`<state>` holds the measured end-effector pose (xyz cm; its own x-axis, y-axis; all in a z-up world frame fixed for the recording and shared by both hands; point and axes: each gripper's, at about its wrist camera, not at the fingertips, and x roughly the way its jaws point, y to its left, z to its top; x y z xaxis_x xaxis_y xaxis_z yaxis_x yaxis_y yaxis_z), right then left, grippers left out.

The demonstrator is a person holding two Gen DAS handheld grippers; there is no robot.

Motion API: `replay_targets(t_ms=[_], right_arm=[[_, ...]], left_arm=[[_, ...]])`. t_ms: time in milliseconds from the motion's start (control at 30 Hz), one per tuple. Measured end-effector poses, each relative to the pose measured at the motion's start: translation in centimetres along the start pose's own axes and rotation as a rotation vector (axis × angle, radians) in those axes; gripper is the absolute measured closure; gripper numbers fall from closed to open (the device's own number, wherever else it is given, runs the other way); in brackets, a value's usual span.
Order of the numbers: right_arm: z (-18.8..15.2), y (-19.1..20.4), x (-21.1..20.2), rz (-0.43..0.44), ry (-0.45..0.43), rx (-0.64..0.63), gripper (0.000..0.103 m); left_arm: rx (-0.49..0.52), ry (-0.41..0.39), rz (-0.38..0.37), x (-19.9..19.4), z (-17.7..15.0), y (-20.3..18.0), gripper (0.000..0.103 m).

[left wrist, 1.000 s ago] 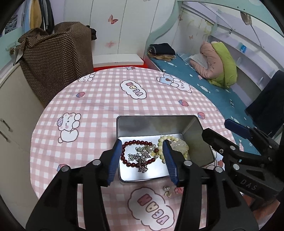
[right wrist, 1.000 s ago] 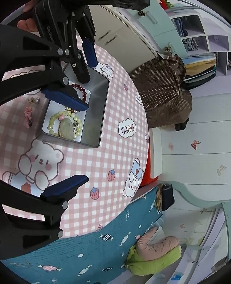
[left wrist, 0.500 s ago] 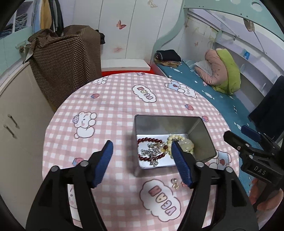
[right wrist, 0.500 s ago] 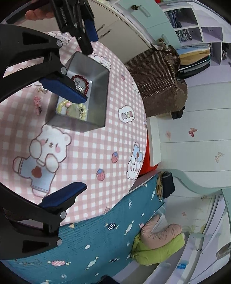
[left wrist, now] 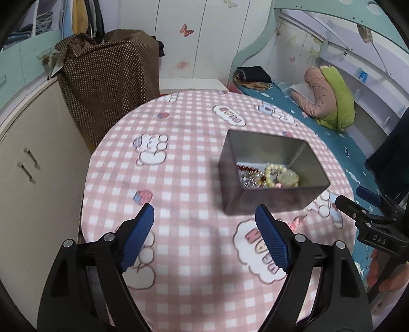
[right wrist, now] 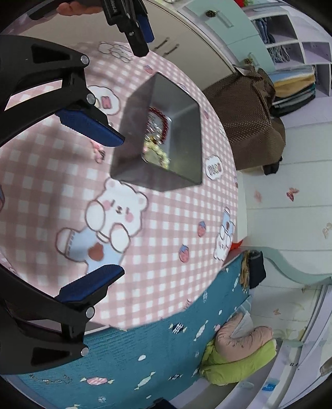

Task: Organize jewelry
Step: 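Lift both open tools out of the tin toward the pearl earring and pink charm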

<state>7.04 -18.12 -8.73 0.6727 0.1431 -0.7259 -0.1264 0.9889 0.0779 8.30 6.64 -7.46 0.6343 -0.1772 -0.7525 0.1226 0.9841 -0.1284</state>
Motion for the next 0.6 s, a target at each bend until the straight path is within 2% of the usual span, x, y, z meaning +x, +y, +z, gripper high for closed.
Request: replay_targets(t_ms=[133, 233, 400, 533, 600], right_arm=[[-0.8, 1.4, 0.3, 0.024, 0.006, -0.047, 0.013], [-1.2, 2.5, 0.9, 0.045, 0.018, -0.081, 0.018], [-1.7, 3.9, 2.4, 0.071, 0.052, -0.123, 0.031], [-1.8, 4.6, 3.5, 0.086, 0.072, -0.139, 0.039], [-1.8, 4.8, 3.9, 0.096, 0.081, -0.145, 0.048]], left_arm=[[-0.001, 0.024, -0.002, 0.4, -1.2, 0.4, 0.021], [-0.005, 0.027, -0.001, 0.5, -2.1, 0.7, 0.021], [0.003, 0.012, 0.02, 0.7, -2.9, 0.8, 0.021], [0.006, -0.01, -0.003, 0.6, -3.2, 0.6, 0.021], [0.008, -0.019, -0.01, 0.6, -3.2, 0.3, 0.021]])
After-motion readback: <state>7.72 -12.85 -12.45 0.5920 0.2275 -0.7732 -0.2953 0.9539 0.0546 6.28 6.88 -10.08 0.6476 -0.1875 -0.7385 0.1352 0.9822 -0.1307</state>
